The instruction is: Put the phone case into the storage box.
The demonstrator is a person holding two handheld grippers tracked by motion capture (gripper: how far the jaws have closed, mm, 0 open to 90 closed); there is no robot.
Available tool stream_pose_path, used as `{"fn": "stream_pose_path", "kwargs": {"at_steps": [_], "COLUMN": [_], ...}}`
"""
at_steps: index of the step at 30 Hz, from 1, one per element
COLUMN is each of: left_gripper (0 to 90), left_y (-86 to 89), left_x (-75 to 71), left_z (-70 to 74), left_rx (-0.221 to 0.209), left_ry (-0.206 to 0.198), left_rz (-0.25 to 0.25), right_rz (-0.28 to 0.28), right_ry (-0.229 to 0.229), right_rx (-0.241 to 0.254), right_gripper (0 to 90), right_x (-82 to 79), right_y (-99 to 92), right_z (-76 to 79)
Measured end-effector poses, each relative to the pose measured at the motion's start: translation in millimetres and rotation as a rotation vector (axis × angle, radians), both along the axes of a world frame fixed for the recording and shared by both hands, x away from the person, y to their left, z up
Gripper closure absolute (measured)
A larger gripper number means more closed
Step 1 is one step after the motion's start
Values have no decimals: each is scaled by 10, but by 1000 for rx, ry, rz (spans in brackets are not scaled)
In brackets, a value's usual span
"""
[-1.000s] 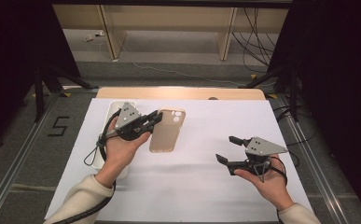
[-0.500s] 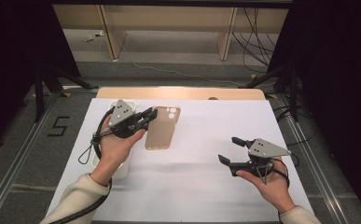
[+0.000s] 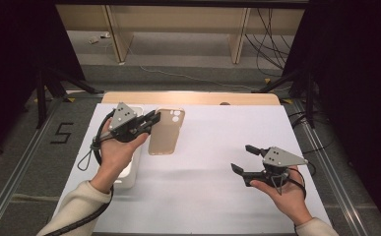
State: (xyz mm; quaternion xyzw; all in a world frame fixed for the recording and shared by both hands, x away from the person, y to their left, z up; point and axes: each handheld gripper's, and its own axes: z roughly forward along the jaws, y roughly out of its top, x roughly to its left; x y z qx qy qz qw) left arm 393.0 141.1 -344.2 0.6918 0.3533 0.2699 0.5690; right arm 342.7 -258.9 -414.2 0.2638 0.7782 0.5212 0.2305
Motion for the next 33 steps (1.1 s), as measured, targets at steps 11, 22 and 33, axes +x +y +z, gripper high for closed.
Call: {"fn": "stream_pose_path", "kwargs": {"at_steps": [11, 22, 33], "left_gripper": [819, 819, 819], "left_y": [82, 201, 312], "left_x": [50, 94, 141], "left_z": [82, 159, 201], "left_rx": [-12, -14, -13], "left_ry": [-15, -30, -36], "left_rz": [17, 36, 60], "right_rz": [-2, -2, -4], "right_ry": [-1, 2, 3], "right_rx": [3, 5, 9], "right_gripper": [221, 221, 221], "right_x": [0, 3, 4], "right_y": [-4, -5, -4], "right_z": [-2, -8, -10]}}
